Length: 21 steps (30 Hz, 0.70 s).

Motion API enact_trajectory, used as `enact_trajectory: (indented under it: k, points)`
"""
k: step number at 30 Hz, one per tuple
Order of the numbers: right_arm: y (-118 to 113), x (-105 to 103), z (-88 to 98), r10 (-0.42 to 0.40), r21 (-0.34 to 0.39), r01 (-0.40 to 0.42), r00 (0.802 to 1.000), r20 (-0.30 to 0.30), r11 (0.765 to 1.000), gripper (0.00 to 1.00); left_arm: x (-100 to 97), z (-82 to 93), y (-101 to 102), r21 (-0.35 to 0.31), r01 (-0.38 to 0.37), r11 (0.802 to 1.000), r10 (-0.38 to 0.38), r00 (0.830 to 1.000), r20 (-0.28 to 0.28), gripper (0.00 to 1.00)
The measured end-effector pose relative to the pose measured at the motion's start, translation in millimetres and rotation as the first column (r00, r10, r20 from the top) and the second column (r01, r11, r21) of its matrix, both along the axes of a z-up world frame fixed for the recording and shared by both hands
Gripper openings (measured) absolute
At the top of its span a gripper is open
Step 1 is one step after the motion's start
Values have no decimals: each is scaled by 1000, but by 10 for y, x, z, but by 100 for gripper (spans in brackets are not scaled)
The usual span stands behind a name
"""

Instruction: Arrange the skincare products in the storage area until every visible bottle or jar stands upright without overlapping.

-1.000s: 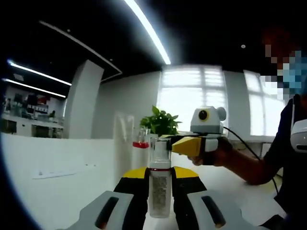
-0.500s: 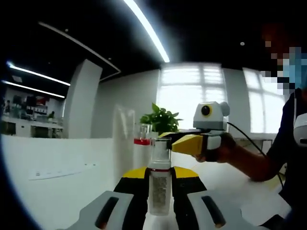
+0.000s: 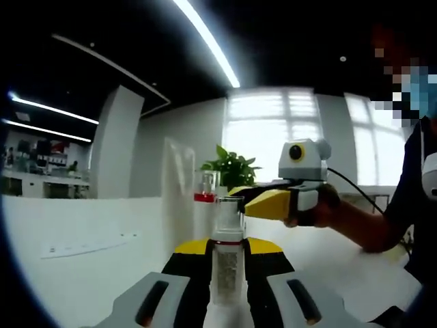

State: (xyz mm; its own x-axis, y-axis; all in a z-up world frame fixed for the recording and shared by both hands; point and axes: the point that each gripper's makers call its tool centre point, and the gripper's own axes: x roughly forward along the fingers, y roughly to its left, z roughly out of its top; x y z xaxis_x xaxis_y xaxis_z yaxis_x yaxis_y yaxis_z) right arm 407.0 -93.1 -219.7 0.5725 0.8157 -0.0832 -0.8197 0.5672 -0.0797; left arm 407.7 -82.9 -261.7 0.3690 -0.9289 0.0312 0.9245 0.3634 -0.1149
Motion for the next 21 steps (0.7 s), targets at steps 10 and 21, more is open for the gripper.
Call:
enact_trajectory:
  k: [10,21]
  points:
    - [-20,30,-57,-14,-30,14,1000,-2,999,19,49,-56,-38,15,5,1000,-5,1000,0,16]
    - [-38,72,-122,-22,-47,21,1000,-16,999,18,96,-117,-46,47,22,999,-22,1000,7,16]
